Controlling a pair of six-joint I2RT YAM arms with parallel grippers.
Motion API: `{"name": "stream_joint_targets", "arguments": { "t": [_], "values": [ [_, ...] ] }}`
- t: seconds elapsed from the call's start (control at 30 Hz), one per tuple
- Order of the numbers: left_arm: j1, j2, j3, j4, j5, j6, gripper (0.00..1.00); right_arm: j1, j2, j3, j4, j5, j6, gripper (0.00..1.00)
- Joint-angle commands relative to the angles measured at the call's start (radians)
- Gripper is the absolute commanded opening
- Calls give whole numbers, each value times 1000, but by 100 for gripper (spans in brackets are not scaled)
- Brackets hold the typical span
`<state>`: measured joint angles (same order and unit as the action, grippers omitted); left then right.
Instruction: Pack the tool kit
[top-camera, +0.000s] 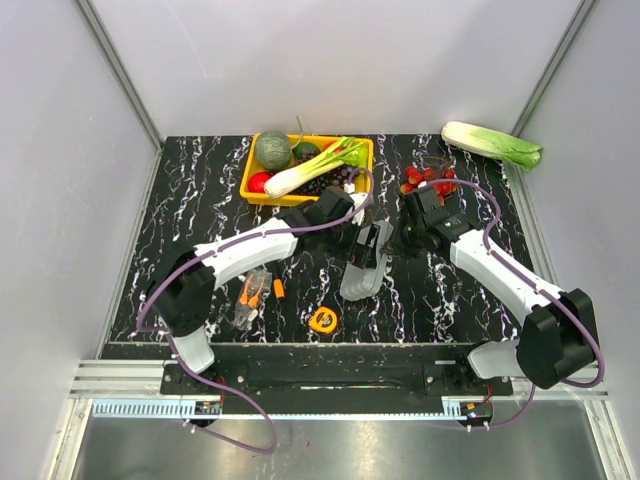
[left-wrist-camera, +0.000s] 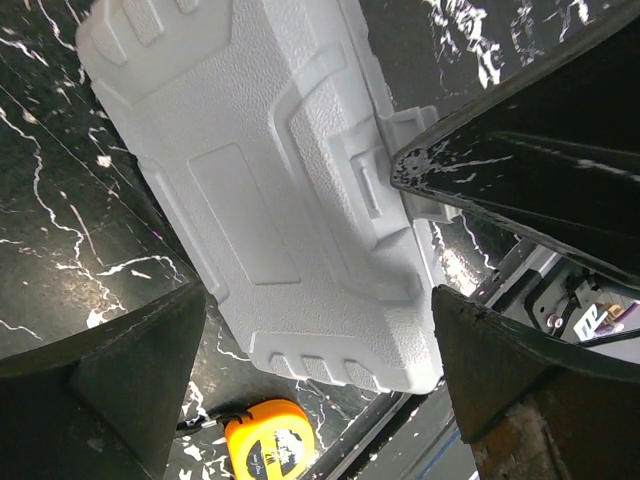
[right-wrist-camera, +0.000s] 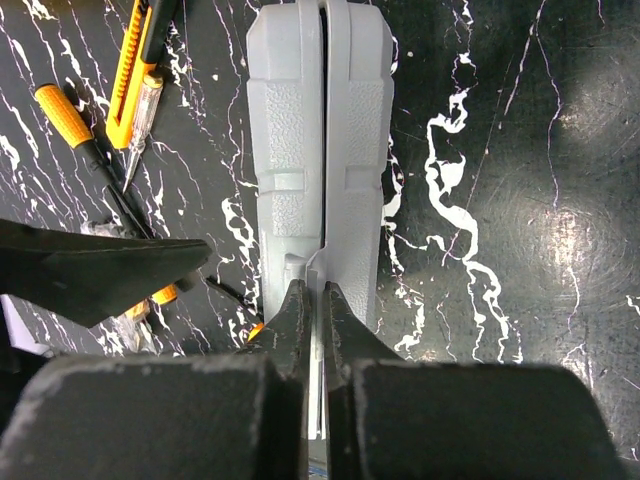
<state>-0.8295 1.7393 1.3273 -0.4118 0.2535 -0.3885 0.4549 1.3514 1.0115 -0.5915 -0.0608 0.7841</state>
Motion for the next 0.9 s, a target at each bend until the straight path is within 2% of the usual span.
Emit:
{"name": "stream_joint_targets", "arguments": {
  "t": [0.0,0.27,0.47,0.87],
  "values": [
    [-16,40,44,1,-25,10,99,-5,-51,36,25,15,32,0],
    [-17,69,67,-47,-88,8,99,-5,-77,-2,27,30,37,0],
    [12,57,47,-61,-123,-15,94,-9,-109,-42,12,56,27,0],
    [125,37,21,-42,-33,-16,90,-27,-167,-192,15,108,12,0]
  ]
}}
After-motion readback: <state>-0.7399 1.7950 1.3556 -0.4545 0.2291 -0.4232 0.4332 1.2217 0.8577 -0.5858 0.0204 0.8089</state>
